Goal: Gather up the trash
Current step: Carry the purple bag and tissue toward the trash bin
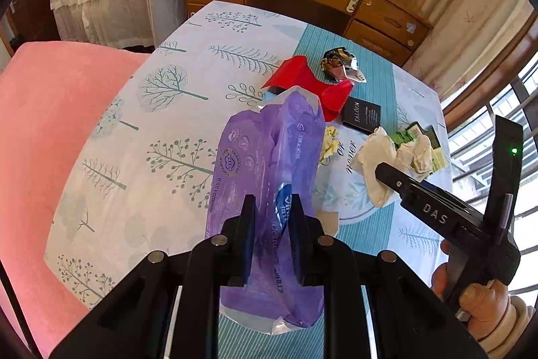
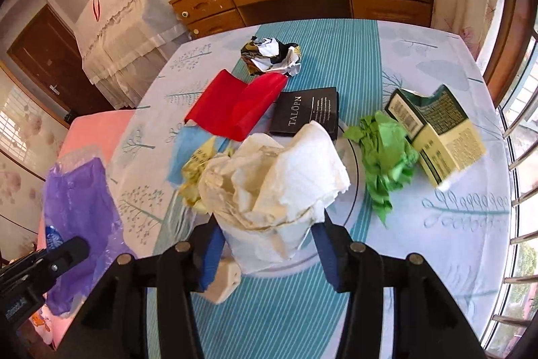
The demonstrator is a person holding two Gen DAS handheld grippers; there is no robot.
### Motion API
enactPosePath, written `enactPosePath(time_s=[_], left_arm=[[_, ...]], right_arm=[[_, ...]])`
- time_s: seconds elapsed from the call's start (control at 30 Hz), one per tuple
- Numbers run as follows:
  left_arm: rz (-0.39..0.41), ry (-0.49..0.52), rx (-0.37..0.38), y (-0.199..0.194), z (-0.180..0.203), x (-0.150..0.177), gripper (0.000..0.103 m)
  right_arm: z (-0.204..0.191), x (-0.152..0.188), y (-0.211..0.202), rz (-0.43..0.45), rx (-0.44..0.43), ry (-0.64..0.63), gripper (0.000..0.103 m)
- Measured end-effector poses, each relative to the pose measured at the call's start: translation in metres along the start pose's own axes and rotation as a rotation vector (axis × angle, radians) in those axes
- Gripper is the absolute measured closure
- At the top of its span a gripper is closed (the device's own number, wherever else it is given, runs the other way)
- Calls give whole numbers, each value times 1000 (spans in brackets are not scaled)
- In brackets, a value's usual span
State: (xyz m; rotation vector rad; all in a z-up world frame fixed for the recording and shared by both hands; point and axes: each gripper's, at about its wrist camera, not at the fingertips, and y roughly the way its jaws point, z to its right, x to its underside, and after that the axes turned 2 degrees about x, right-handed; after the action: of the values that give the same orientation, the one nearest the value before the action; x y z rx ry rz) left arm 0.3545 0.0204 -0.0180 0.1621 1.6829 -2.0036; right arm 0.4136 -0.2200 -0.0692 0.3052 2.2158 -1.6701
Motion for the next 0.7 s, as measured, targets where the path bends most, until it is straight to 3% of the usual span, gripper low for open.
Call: enactPosePath(time_s=[0.3,0.53,0.7], left_arm=[[56,120,102,-58,-11,35,86],[107,299,211,-122,-40,90,86],[164,389,273,-166,-69,136,86]], right_arm=[[-36,66,-70,44,49,30,53],[-83,153,-144,179,114,189,53],[-121,218,-173,227,150,237,53]])
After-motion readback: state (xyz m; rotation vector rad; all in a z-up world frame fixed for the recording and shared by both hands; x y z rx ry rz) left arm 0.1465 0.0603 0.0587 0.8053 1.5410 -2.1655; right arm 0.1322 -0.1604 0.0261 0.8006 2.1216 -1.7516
